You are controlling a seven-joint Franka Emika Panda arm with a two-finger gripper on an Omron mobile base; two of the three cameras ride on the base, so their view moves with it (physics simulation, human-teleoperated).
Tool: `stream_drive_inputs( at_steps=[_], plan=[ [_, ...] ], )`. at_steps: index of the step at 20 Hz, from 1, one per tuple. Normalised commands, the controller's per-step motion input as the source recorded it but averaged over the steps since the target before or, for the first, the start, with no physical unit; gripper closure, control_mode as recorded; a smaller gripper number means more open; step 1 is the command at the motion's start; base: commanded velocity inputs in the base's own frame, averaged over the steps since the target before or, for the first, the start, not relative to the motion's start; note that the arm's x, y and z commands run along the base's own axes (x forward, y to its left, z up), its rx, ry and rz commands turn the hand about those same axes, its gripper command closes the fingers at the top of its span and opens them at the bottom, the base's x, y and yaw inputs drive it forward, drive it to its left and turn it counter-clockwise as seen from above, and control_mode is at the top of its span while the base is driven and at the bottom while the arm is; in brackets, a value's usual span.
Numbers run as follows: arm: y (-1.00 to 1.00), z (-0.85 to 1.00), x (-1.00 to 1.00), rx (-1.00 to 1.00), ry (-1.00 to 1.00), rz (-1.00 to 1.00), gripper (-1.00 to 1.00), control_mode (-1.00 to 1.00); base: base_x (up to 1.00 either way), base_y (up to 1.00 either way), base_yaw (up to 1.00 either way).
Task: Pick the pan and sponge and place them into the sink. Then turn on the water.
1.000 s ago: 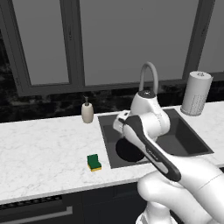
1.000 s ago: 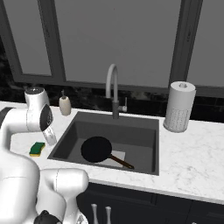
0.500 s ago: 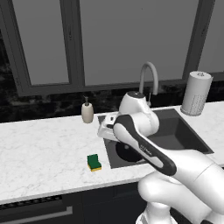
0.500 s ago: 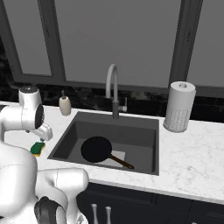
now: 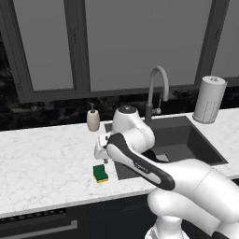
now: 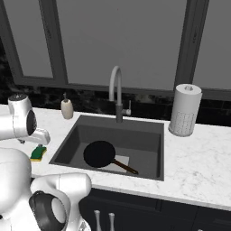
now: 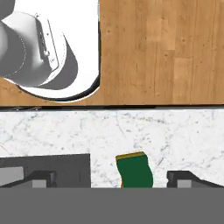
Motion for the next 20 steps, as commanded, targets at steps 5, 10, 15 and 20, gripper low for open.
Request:
stream_drive_inputs(
  at_steps=[5, 10, 15, 20],
  plan=[
    [0.31, -0.25, 0.0, -0.09, -0.08, 0.1, -1.0, -1.0, 0.0, 0.0, 0.0],
    [0.01, -0.37, 0.0, -0.01, -0.07, 0.08, -1.0, -1.0, 0.0, 0.0, 0.0],
    [0.01, -0.22, 0.08, 0.0, -0.02, 0.06, -1.0, -1.0, 0.0, 0.0, 0.0],
    [0.03, -0.21, 0.21, 0.0, -0.01, 0.06, -1.0, -1.0, 0.0, 0.0, 0.0]
  ],
)
